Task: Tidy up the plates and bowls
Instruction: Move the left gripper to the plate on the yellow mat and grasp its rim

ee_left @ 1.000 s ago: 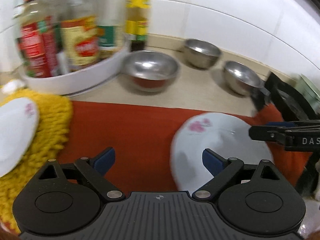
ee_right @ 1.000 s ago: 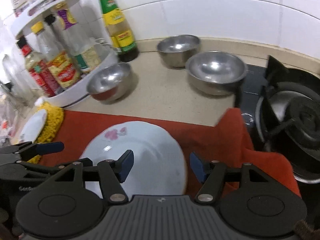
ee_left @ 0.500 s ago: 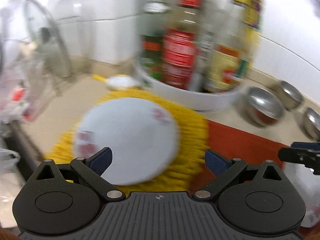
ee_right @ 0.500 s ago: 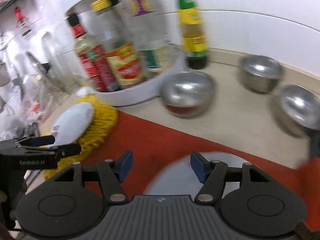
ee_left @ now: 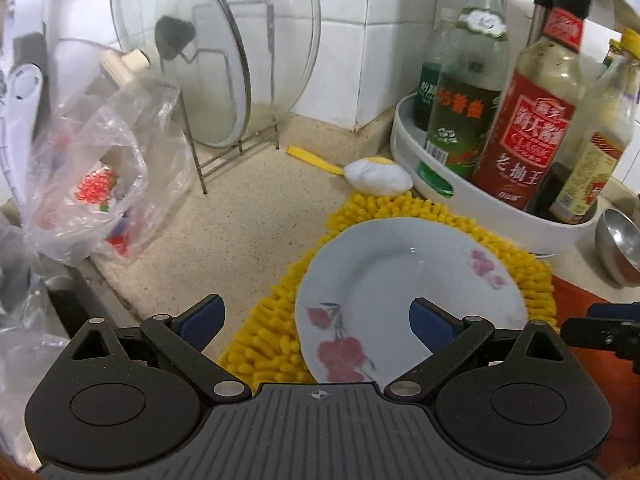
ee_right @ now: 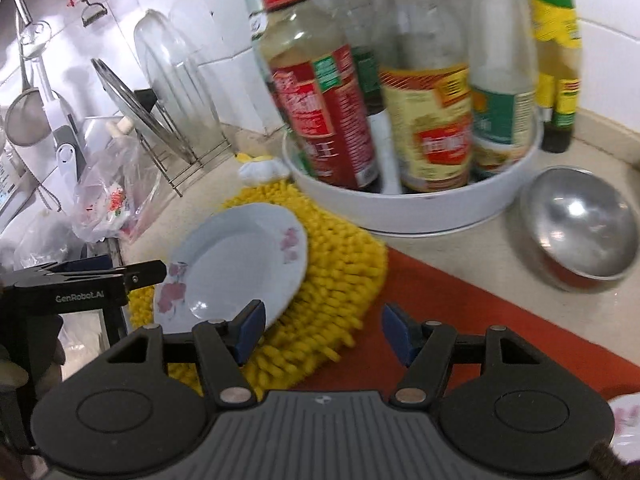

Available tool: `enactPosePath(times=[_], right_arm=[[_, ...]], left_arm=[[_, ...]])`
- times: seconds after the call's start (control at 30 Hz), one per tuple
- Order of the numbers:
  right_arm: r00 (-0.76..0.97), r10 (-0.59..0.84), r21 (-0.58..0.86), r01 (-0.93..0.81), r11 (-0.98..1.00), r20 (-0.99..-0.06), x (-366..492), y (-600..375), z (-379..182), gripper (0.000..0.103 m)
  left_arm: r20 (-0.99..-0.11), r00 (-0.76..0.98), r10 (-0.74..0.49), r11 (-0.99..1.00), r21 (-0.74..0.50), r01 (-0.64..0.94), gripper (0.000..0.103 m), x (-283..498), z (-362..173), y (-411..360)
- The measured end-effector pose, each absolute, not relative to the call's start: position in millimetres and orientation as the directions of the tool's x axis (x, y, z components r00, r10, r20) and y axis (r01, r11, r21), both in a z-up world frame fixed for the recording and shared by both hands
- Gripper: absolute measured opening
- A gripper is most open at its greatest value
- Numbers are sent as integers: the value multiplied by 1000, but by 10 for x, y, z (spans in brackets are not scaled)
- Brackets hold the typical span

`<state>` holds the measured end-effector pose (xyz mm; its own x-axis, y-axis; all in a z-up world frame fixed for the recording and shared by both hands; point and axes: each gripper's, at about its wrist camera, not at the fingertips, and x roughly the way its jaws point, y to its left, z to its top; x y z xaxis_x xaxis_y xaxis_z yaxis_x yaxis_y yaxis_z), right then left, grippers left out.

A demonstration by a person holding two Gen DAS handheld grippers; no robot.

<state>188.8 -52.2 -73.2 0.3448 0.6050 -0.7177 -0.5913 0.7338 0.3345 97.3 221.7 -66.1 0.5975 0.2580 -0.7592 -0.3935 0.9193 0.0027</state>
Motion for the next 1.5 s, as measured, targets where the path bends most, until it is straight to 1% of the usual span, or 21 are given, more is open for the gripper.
enactPosePath(times=[0.23,0.4,0.67,0.8,0.9,1.13,1.2,1.5], right_arm=[[318,579,357,-542,761,-751,2002,-221,-907,60],[306,565,366,-515,775,-766,2066,-102,-1003,60],[284,575,381,-519,765,-767,2110,46,-1067,61],[273,582,388,-526,757,-766,2114,119,-1102,63],[257,598,412,-520,748,-759,2126,127,-1097,63],[253,607,413,-536,737,-754,2126,184,-1111,62],[258,609,406,-548,731,-750,2081,201,-1092,58],[260,615,418,-538,733,-744,2029,168,-1052,57]], left_arm=[[-789,587,180,937,-44,-347,98,1140,-864,2369],[-799,583,149,946,-57,-320,98,1240,-943,2400],[-811,577,100,962,-68,-264,96,1366,-1047,2391],[-811,580,77,968,-79,-239,96,1395,-1048,2377],[-808,587,54,973,-89,-212,96,1405,-1059,2336],[-803,594,41,979,-87,-185,96,1414,-1067,2284],[-805,592,41,979,-87,-186,95,1408,-1056,2286],[-805,592,35,976,-101,-195,94,1329,-989,2255]])
